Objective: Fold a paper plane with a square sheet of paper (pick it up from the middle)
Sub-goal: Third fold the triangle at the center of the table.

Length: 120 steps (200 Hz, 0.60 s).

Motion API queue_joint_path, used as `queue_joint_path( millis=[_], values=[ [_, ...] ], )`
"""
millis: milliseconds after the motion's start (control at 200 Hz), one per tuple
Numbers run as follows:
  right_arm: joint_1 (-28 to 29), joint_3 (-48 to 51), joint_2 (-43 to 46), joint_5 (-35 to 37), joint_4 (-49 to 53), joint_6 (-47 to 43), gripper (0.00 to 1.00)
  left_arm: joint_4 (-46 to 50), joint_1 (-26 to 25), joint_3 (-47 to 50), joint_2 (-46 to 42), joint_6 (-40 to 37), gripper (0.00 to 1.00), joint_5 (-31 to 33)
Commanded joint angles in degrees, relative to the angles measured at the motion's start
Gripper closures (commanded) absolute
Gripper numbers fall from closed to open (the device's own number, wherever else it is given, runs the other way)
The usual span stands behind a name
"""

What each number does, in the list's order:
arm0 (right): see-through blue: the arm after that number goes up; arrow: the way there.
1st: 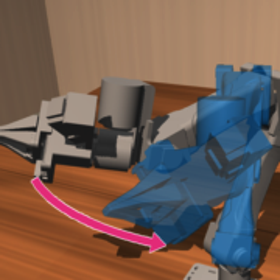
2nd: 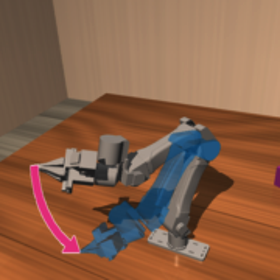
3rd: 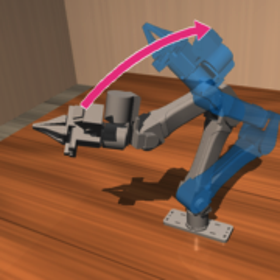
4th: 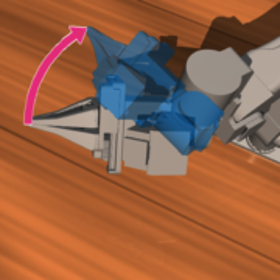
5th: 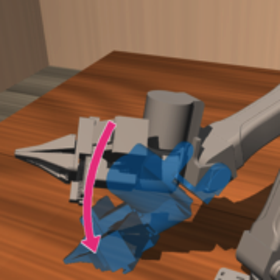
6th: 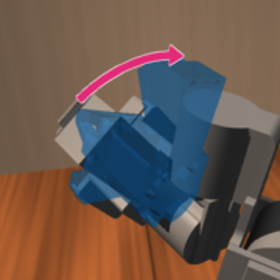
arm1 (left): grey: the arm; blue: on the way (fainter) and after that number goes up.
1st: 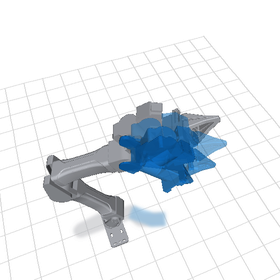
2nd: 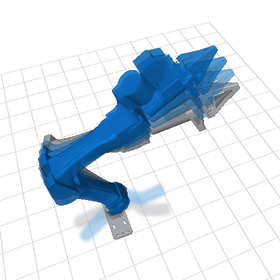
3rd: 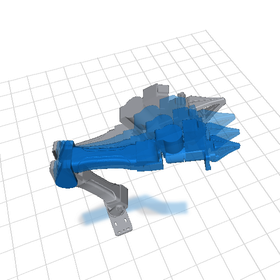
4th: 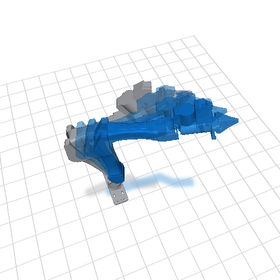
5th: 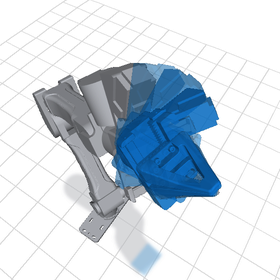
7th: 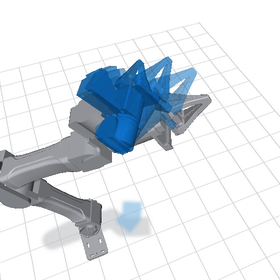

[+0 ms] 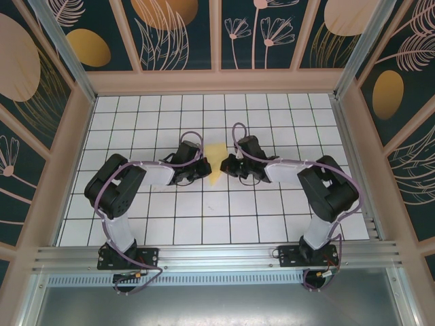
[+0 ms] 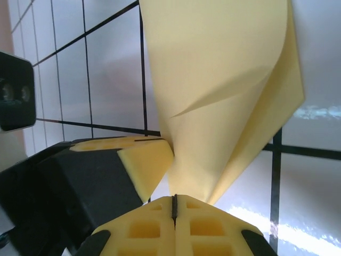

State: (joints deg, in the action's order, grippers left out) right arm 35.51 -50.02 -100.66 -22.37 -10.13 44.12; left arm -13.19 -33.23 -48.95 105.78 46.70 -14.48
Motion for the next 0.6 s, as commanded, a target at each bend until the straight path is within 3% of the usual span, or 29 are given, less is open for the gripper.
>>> queue_joint_path(
  millis=[0, 595],
  values=[
    [0.1, -3.0, -3.0, -1.1, 1.4, -2.4, 0.94, 4.7, 0.2, -0.5, 2.2, -1.3, 1.0, 2.6],
    [-1.0, -5.9, -8.9, -0.6, 3.8, -2.2, 0.94, 6.9, 0.3, -1.3, 2.7, -3.2, 1.0, 3.2]
  ],
)
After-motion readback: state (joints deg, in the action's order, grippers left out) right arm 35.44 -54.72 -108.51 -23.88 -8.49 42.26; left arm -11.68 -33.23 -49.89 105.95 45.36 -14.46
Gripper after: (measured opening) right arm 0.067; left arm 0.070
